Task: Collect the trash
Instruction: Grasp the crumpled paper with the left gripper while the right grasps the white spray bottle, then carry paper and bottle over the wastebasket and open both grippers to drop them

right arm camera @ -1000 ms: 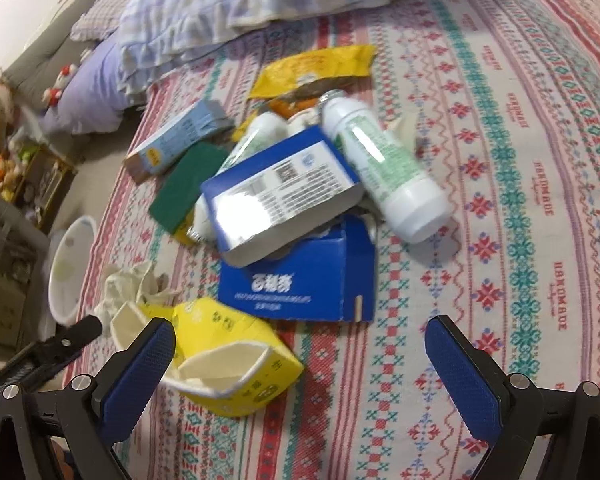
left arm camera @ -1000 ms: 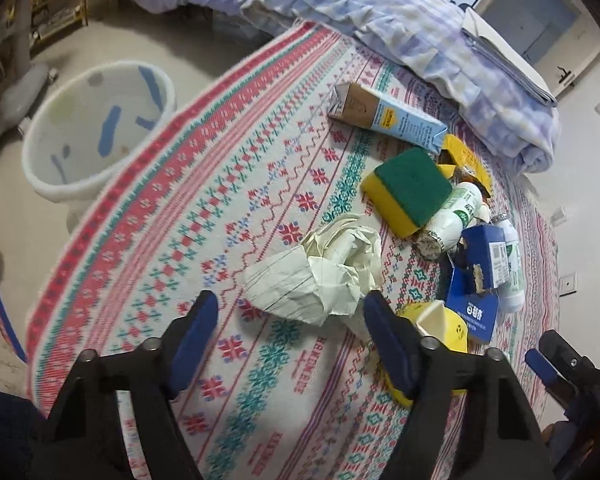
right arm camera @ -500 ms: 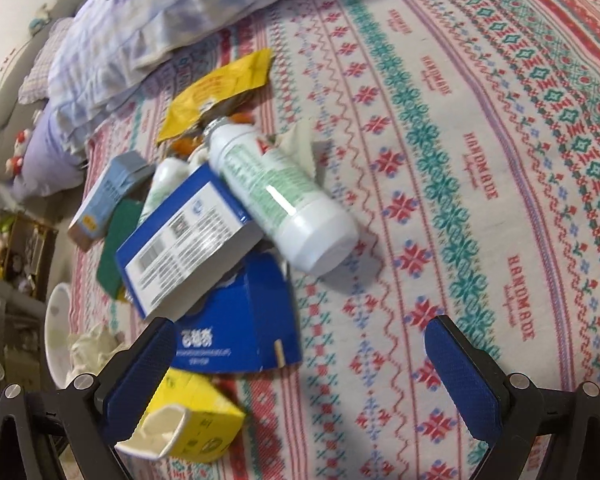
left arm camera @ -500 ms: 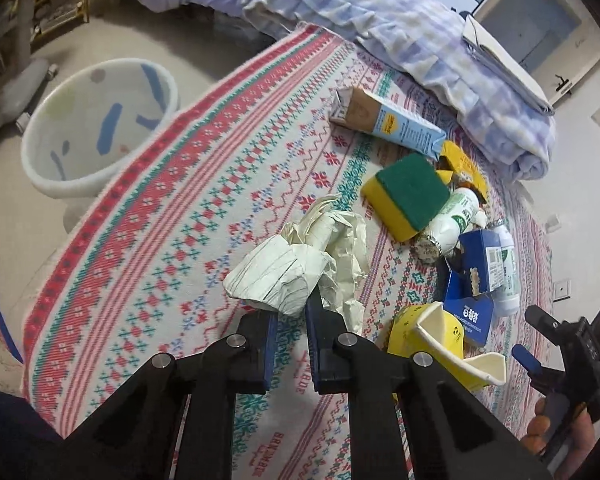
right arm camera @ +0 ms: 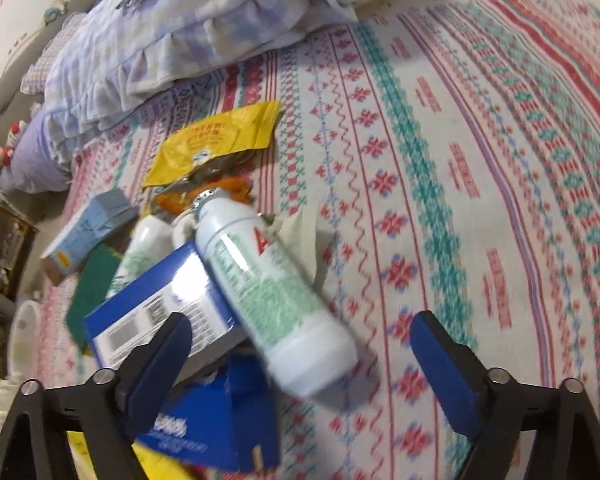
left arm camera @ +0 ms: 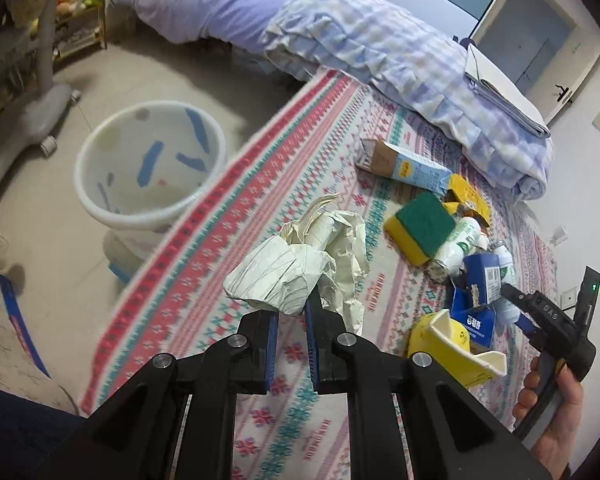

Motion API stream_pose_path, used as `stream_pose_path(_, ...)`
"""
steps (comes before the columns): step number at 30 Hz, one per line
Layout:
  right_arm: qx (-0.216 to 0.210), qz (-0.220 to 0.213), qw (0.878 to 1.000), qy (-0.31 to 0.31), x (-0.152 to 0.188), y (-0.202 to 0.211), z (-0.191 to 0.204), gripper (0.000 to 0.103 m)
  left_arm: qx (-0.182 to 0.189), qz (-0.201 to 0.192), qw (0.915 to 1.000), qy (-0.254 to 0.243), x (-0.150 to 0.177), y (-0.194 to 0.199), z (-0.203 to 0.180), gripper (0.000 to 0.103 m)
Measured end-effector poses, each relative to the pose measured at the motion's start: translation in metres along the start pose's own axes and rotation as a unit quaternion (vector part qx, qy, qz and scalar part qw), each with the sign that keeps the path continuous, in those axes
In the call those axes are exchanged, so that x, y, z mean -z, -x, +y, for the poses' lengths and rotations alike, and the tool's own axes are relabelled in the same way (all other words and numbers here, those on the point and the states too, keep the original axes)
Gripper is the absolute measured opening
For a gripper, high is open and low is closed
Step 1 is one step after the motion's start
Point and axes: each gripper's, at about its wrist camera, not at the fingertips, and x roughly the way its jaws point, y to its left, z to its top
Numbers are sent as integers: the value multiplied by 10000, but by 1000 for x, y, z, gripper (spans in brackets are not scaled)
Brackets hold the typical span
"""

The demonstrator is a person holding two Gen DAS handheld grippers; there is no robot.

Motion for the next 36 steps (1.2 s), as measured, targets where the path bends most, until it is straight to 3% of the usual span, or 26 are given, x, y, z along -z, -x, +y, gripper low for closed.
stream_pose_path(4, -400, 112, 9991, 37, 2, -10, 5, 46, 90, -23, 9999, 67, -3, 9, 11, 13)
stream_pose_path(5, -330, 37, 9993, 172, 2, -4, 11, 43, 101, -56, 9999, 78, -4, 12, 14, 13)
stream_pose_path(7, -169, -194, 9989, 397, 1, 12, 19, 41, 169, -87, 9997, 134, -8, 17, 19, 13)
stream_pose_path(15, -546, -609, 9965, 157, 1, 47, 24, 40, 414, -5, 9979, 508, -24, 29, 52, 13)
stream_pose_path(19, -782, -736, 9939, 267, -2, 56, 45, 40, 201, -151, 9956, 904, -46, 40, 81, 13)
stream_pose_path(22, -970, -783, 9908, 517, 1, 64, 70, 40, 238, 293, 9905, 1322, -73, 36, 112, 13)
stream_pose_path(28, -1362, -681, 9828, 1049, 13, 68, 122, 41, -331, 466, 9930, 1037, -125, 26, 133, 13)
stream_pose_path(32, -1590, -460, 9756, 1446, 29, 61, 162, 41, -351, 757, 9901, 1130, -138, -10, 157, 13)
stream_pose_path(36, -1733, -162, 9685, 1780, 45, 48, 200, 41, -129, 939, 9857, 1391, -137, -32, 175, 13)
